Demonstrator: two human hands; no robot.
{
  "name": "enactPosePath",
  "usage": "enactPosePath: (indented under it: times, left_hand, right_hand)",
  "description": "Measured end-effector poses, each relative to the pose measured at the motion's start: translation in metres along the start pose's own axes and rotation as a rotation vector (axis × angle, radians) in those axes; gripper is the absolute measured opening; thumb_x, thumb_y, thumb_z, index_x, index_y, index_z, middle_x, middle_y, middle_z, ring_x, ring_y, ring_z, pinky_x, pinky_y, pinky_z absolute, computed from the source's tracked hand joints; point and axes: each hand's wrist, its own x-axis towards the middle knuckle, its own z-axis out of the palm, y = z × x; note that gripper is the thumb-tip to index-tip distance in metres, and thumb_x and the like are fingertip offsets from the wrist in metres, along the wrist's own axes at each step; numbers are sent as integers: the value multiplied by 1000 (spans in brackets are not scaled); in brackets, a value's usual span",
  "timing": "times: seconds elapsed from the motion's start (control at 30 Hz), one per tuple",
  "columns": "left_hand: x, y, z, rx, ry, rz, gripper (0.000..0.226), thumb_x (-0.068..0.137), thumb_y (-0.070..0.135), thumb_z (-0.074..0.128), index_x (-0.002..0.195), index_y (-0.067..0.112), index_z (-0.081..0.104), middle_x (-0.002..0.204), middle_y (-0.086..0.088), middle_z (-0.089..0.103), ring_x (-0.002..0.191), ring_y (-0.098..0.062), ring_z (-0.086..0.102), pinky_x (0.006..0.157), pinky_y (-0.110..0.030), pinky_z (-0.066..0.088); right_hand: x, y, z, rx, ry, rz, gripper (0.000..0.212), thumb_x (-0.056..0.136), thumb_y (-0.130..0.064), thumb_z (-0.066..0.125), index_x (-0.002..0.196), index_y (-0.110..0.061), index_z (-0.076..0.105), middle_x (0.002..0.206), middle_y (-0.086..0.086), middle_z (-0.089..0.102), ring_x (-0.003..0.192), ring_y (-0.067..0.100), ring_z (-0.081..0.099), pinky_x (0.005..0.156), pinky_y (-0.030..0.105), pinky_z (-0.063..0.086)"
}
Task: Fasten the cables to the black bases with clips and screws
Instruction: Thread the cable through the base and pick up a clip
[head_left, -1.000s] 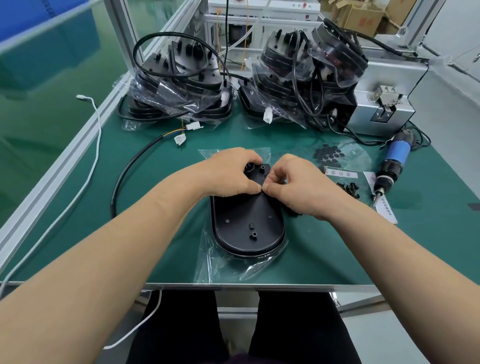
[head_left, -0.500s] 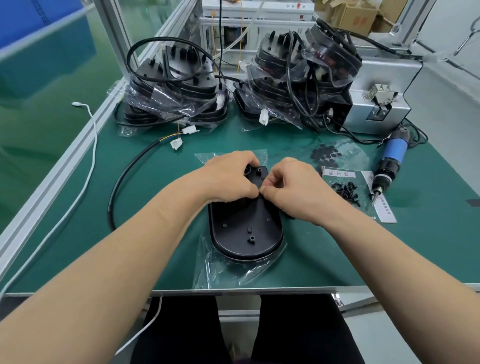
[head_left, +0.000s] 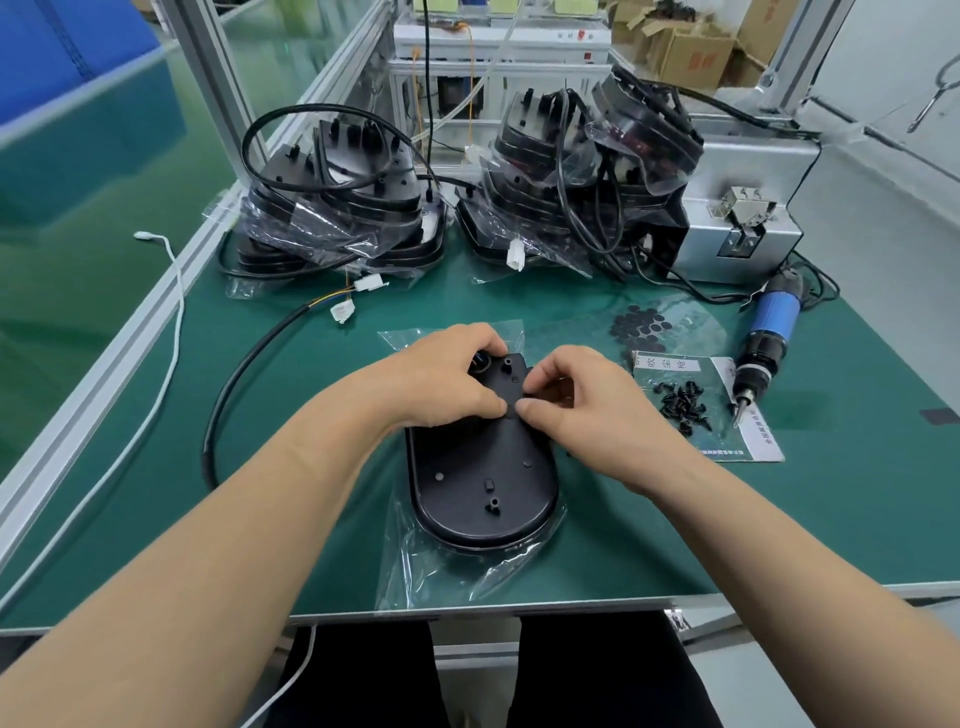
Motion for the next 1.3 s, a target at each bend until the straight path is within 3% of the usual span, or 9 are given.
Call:
enactPosePath:
  times: [0.1,0.2,0.37,0.53,0.7,0.93,1.07,1.23,1.3]
  left_hand:
    - [1,-3,-6,14,-40,0,51,86,16,68,132,28,51,124,8,52,104,-8,49,81,-14,36]
    - [2,-5,-10,17,-63,-17,52,87,10,64,133,29,51,131,6,52,118,-13,48,95,-25,37]
    - [2,-7,-9,9,-56,-5,52,86,8,65,132,29,52,129,5,54,116,-13,49,93,-24,37]
    - [3,-7,-8,6,-54,-3,52,86,7,66,132,28,53,129,4,55,117,-14,50,99,-28,40]
    - [4,-8,-9,-16,-51,-11,52,85,7,66,130,30,54,128,4,55,114,-14,51,92,-25,39]
    - [5,-8,-9,-5,-51,-11,52,85,9,67,130,31,54,128,5,54,114,-14,50,89,-24,37]
    - [6,-8,-8,-8,-39,-12,51,84,9,67,129,30,54,127,5,55,114,-14,50,91,-25,38]
    - [6,-4,-7,1,-31,-4,52,84,8,68,131,27,53,129,5,55,114,-12,50,90,-23,36]
    - [2,-3,-8,16,-12,-11,57,84,12,69,136,24,49,136,4,52,121,-12,49,98,-23,36]
  right_hand:
    - [-1,-1,8,51,16,40,29,75,-37,81,86,-26,57,98,-2,56,82,15,59,81,34,51]
    - [3,-3,14,189,-12,140,32,75,-29,84,86,-21,55,95,2,55,76,18,52,76,38,48]
    - [7,0,16,407,-26,192,23,82,-7,77,78,-20,58,76,0,55,65,15,48,60,27,39]
    - [9,0,11,454,-69,199,21,85,-4,74,78,-18,60,67,-3,54,57,10,46,53,20,37]
    - [10,2,2,517,-152,210,14,97,-8,59,85,-16,62,80,-1,58,69,9,50,58,18,43]
    - [10,3,12,419,-72,184,20,85,-8,75,81,-19,59,71,1,55,62,14,48,57,26,40]
    - [12,3,15,179,-30,114,22,80,-25,79,84,-24,57,82,-1,56,72,15,51,68,32,44]
    - [12,5,16,203,-40,121,29,80,-31,80,91,-21,56,88,-1,54,77,16,50,74,35,45]
    - [8,5,15,173,-33,117,29,82,-36,78,91,-22,54,89,-3,57,79,16,52,76,35,45]
